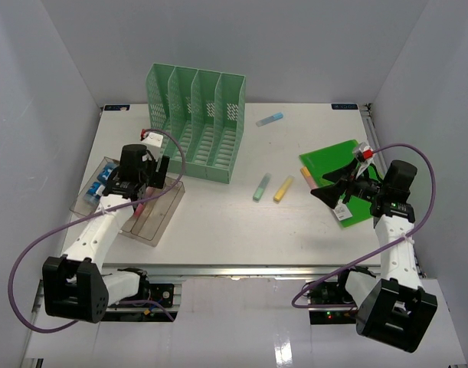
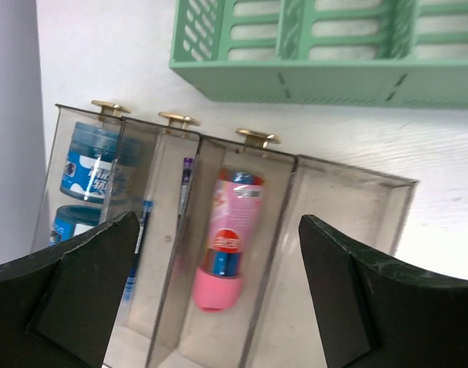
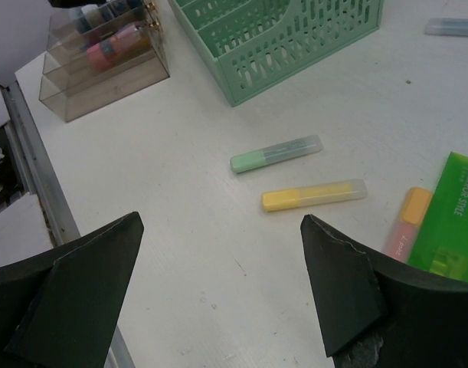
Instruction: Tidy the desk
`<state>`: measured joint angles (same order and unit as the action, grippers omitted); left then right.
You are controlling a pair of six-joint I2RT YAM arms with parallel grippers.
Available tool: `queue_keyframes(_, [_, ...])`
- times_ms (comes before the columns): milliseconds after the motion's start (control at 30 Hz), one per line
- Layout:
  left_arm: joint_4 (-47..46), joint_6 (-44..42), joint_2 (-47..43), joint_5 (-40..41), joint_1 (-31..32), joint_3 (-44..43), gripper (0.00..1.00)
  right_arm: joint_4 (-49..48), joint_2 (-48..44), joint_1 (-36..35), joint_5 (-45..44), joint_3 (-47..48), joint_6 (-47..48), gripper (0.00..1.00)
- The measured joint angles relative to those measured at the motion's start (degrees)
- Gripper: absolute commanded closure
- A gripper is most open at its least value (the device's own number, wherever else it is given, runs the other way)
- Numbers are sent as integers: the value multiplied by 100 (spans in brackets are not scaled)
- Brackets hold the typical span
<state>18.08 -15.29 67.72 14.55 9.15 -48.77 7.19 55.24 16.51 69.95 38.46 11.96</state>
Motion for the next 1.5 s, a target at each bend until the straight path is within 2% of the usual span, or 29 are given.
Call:
queue_keyframes(33, [73,134,-75,-121,0,-47,11,44,15,-20,-122,0,49,8])
queue_keyframes(100, [218,636,-218,-673,-8,-184,5,136,52,-175,-713,3,105,7])
queue_keyframes(300, [26,2424,-642,-3034,96,-348,2,357,618,-994,-3182,117,-151,7])
queue_keyframes(367, [-181,2891,-698,-3484,350,-305,2,477,949,-1292,-4011,223,-265,2])
queue_keyframes(400, [-290,3063,-710,-3637,528,-268,2,514,1116,-1400,-4343,275,-282,5])
queue_keyframes(467, [-468,3360,-715,-3809,989,-180,2,573,1400,-1672,-4897,364,-247,21])
queue_keyframes(567, [-716,3682,-650,-3942,1641,-51,2,628,1858,-2049,-5484,582,-105,34])
queue_keyframes(733, [-1101,4082,-487,-3988,2014,236,2,703,2894,-2300,-5872,1335,134,45])
queue_keyframes(900, [-1267,4288,-478,-3917,2146,566,2,687,3491,-2328,-5927,1646,291,44])
queue_keyframes(1267, [-1498,4435,-583,-3850,2194,899,2,702,4020,-2341,-6055,1974,389,44])
queue_keyframes(1433, [-1560,4504,-610,-3842,2212,1105,2,673,4372,-2341,-6088,2183,397,46])
queue_keyframes(1500, [-1567,4530,-622,-3834,2212,1139,2,663,4478,-2342,-6093,2201,407,50])
